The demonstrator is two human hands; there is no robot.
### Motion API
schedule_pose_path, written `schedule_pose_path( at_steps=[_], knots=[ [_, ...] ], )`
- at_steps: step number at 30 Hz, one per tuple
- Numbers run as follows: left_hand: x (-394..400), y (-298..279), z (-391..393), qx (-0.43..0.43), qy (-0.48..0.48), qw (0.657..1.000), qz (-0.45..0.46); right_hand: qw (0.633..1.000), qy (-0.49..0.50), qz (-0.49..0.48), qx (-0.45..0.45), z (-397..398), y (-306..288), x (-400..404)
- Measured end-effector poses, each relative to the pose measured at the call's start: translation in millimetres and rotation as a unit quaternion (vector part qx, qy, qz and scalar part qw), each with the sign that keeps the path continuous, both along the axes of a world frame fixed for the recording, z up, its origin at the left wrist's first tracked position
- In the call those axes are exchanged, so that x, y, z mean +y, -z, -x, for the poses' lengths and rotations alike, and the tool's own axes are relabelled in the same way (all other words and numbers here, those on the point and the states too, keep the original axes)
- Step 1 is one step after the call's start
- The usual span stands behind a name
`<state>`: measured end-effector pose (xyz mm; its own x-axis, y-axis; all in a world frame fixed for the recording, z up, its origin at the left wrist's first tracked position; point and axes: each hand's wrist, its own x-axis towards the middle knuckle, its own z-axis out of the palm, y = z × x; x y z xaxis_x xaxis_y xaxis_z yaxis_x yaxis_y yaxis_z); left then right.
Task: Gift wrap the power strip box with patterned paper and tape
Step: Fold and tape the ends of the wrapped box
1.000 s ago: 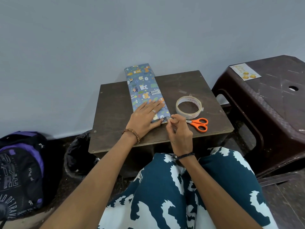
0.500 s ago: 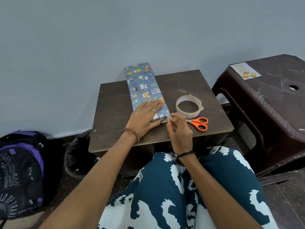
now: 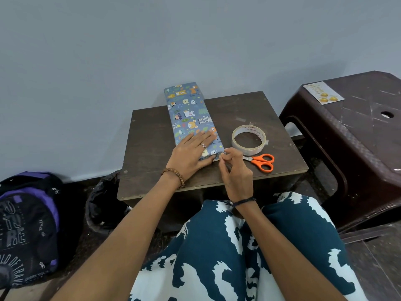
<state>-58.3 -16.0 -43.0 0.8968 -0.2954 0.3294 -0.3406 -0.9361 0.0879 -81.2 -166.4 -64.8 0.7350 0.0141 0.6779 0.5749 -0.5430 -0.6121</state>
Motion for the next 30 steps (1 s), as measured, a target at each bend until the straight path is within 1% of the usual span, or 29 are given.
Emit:
schedule_pose_path(
  at_steps=[5,8,14,17,21,26,30],
  knots=[
    [0.7,1.4,-0.8,0.005,-0.002,1.000,-0.006,1.000,0.005,0.025,-0.011,-2.2,2.5,-1.4],
    [1.0,1.4,-1.3,0.003,0.000,1.000,-0.007,0.998,0.015,0.058,-0.035,-5.1,5.6,-1.3],
    [1.5,1.8,-2.2,0.012,-0.002,1.000,-0.006,0.975,0.086,0.181,-0.100,-10.1,9.6,-2.2],
    [1.7,2.6,-3.2,0.016,-0.003,1.000,-0.006,0.969,0.102,0.205,-0.095,-8.9,7.6,-2.1],
    [2.3,1.6,-3.8,0.021,0.000,1.000,-0.011,0.970,0.097,0.214,-0.070,-4.6,2.8,-1.9],
    [2.5,1.7,-4.1,0.024,0.002,1.000,-0.016,0.962,0.104,0.248,-0.047,2.9,0.4,1.3],
    [2.3,1.0,-4.0,0.023,0.007,1.000,-0.013,0.963,0.114,0.243,-0.040,6.8,1.7,4.2]
  ],
)
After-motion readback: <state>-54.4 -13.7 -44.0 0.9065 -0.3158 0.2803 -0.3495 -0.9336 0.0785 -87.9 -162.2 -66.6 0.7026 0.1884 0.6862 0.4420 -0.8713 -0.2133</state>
